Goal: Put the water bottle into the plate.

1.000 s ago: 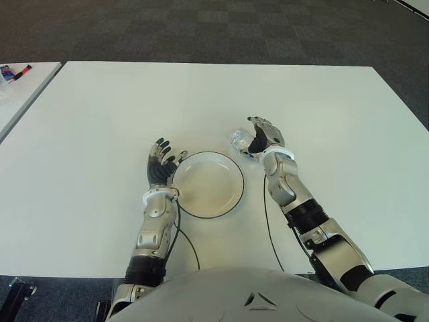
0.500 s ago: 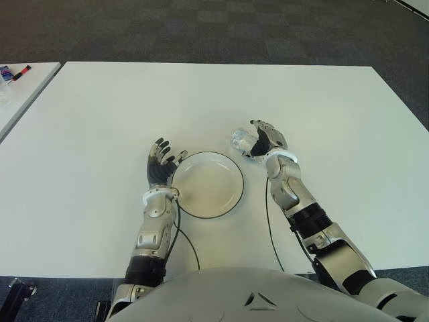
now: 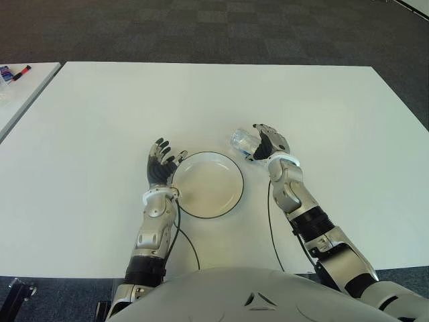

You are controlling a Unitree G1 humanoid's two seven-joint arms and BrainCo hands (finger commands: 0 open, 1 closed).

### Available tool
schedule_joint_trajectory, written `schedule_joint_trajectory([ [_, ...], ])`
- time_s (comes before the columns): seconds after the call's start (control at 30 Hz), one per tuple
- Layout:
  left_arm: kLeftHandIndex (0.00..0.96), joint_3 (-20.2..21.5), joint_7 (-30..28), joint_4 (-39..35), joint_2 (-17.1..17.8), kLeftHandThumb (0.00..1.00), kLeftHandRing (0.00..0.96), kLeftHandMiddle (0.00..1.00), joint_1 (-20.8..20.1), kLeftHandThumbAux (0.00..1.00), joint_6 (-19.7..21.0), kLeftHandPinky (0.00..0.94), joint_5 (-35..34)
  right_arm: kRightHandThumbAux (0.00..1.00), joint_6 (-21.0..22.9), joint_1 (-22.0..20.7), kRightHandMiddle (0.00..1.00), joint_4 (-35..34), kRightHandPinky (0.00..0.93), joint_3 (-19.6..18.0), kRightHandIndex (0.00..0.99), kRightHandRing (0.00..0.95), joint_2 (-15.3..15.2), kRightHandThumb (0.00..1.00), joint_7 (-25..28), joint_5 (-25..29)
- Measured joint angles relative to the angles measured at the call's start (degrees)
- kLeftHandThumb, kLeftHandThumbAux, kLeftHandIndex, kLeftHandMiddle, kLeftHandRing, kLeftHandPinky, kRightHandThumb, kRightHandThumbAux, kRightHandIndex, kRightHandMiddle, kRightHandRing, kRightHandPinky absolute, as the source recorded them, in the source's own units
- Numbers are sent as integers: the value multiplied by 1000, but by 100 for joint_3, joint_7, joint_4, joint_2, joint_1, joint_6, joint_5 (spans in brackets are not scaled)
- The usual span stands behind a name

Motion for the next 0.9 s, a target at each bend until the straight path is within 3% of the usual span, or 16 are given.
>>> schedule_joint_trajectory([
  [0.9, 147, -4, 0, -55, 0, 82, 162, 175, 0, 900, 68, 194, 2, 880, 0, 200, 0, -219, 17, -140, 0, 0, 5, 927, 40, 146],
])
